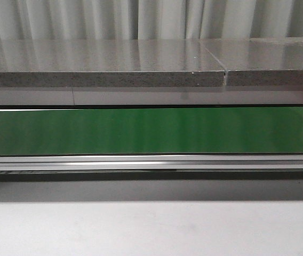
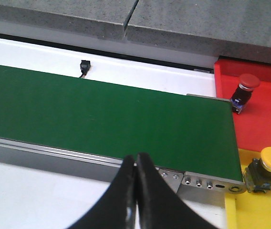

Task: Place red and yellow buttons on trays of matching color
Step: 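Grasp another red push-button with the left gripper, then lower the red button onto the green belt and open the left gripper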

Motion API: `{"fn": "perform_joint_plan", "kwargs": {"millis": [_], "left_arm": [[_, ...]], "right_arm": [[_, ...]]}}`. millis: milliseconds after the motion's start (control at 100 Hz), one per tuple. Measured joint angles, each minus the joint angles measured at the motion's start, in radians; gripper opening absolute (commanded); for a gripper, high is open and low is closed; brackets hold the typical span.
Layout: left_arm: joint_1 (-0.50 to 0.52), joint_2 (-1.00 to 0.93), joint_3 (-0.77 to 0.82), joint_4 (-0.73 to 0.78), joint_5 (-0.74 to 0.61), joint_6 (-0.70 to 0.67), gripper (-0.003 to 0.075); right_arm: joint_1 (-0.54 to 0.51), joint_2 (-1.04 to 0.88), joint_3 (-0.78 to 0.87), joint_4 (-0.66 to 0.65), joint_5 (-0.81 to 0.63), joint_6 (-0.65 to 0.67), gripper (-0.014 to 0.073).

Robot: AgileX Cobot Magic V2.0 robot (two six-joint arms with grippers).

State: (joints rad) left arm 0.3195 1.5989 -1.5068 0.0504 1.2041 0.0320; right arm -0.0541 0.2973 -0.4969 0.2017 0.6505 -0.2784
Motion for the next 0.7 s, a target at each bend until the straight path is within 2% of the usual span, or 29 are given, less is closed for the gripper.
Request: {"fn": "perform_joint_plan", "kwargs": {"millis": [230, 510, 700], "left_arm": [[-0.123, 0.02, -0.004, 0.004, 0.032, 0.009, 0.009], [-0.157, 0.13, -0.004, 0.004, 0.036, 0.03, 0.0093], [-0.163, 0.17, -0.004, -0.013, 0.03, 0.074, 0.0158]], "right_arm": [[0.0, 0.0, 0.0, 0.0, 0.0, 0.0, -0.0066], [0.0, 0.0, 0.0, 0.0, 0.0, 0.0, -0.0066], [0.0, 0.0, 0.0, 0.0, 0.0, 0.0, -0.0066]]}}
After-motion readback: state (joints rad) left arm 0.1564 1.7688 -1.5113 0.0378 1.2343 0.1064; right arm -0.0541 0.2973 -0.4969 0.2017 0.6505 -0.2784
